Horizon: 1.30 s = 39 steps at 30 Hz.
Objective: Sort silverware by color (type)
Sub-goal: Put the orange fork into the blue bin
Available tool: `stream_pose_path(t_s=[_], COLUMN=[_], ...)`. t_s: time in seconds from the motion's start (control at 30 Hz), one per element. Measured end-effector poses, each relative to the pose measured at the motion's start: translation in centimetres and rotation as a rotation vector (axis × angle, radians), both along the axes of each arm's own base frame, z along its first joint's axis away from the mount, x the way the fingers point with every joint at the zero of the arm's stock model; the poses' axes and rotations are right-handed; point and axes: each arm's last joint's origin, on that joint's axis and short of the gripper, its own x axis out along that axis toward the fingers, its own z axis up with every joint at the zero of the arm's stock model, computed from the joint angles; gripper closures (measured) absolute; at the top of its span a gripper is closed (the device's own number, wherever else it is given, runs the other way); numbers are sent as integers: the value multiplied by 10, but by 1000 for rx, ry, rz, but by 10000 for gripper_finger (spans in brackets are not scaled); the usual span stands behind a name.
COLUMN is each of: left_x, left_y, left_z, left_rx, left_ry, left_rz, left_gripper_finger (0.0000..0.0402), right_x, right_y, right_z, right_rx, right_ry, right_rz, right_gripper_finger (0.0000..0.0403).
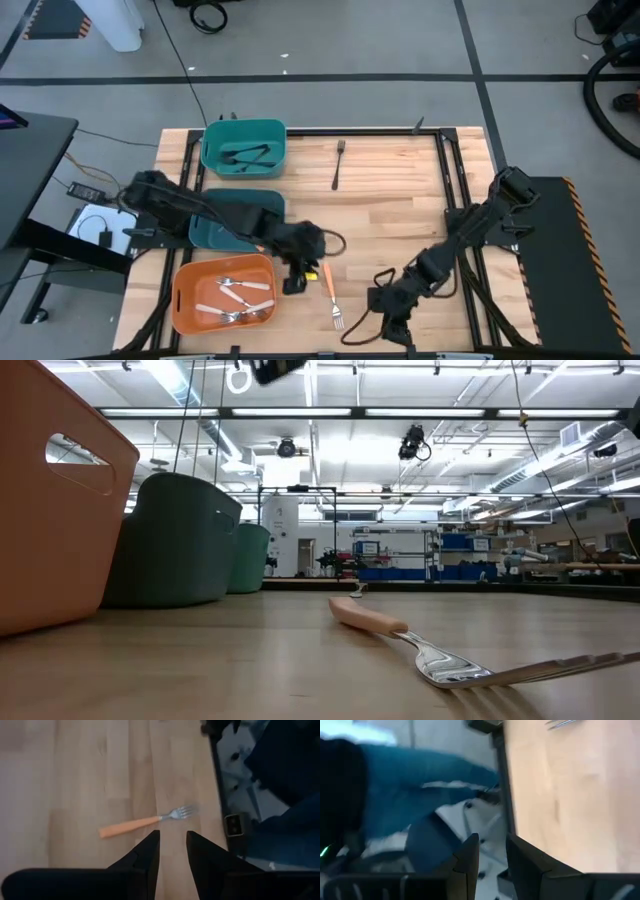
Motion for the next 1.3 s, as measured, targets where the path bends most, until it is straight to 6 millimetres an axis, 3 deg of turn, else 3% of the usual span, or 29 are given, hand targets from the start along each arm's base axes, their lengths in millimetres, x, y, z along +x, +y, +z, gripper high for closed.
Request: stream_pose_path(t_s=[0.23,0.47,0.93,1.3], left_x=[32,52,68,75], left_y=[-23,-30,-34,-30], left_z=[-54,-107,-144,-165], left_rx=[83,221,462,533], left_ry=[25,59,-51,-56], left_rz=[-115,-288,-631,-708], left_gripper_finger=[297,297,296,296], right_x=[-2,-1,-2,-1], right_y=[4,5,9,10], right_z=[-1,0,2,2], right_rx=[-56,-58,-65,-36], right_ry=[-38,-55,-97,-75], right_rz=[-102,-183,-211,-244], right_gripper_finger=[298,298,298,298])
